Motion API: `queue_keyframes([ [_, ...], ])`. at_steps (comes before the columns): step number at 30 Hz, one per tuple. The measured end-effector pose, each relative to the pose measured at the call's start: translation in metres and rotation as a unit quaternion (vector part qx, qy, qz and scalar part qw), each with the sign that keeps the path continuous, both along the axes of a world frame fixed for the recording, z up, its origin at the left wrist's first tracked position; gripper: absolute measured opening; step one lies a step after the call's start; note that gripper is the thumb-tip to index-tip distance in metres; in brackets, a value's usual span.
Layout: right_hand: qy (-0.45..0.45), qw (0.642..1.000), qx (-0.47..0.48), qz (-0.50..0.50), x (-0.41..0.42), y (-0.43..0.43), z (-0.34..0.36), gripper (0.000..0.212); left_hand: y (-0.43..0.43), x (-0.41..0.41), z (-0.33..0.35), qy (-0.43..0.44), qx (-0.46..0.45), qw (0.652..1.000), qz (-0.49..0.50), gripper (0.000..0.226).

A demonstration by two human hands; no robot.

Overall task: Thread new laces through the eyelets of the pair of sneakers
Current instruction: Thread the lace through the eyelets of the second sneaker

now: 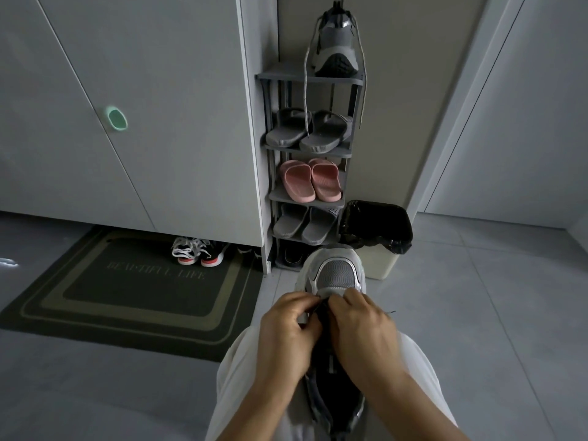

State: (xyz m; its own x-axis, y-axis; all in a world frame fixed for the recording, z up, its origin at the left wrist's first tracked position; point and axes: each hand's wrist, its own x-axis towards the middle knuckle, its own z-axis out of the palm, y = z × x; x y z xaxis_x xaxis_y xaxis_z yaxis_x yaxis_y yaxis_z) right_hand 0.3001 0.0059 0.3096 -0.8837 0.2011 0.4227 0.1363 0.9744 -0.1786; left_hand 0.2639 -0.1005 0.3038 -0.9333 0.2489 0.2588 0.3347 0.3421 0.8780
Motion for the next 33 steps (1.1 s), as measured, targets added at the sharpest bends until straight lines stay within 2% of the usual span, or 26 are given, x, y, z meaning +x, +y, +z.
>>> queue_keyframes([
  [4,0.041,0.998,-0.043,0.017,0.001,0.003,-0.009,0.003,-0.001,-0.001,0.0,-0.029,0.006,1.0,0.008,0.024],
  [7,0.046,0.994,-0.092,0.035,0.002,0.006,-0.012,0.019,-0.001,-0.001,-0.001,-0.054,0.012,0.998,0.009,0.024],
  [13,0.059,0.985,-0.158,0.04,0.009,0.005,-0.013,0.021,0.002,0.0,0.001,-0.039,0.006,0.999,0.007,0.028],
  [16,0.037,0.992,-0.116,0.024,0.005,0.002,-0.01,0.02,0.003,-0.001,0.0,-0.034,-0.003,0.999,0.007,0.029],
  [19,0.016,0.998,-0.053,0.01,-0.002,-0.002,-0.005,0.006,0.003,-0.001,0.001,-0.034,-0.008,0.999,0.006,0.029],
  [21,-0.01,0.999,-0.047,0.009,-0.005,-0.003,-0.003,0.021,0.004,0.0,0.0,-0.029,-0.016,0.999,0.005,0.028],
  [24,0.02,0.991,-0.121,0.044,-0.002,0.003,-0.009,0.003,0.003,0.0,-0.001,-0.039,-0.014,0.999,0.005,0.027],
  [27,0.036,0.976,-0.204,0.064,-0.001,0.013,-0.014,0.018,0.003,-0.001,-0.003,-0.066,0.001,0.998,-0.004,0.029],
  [33,0.035,0.969,-0.239,0.054,0.0,0.012,-0.013,0.008,0.004,-0.003,-0.004,-0.148,0.068,0.987,0.003,0.03],
])
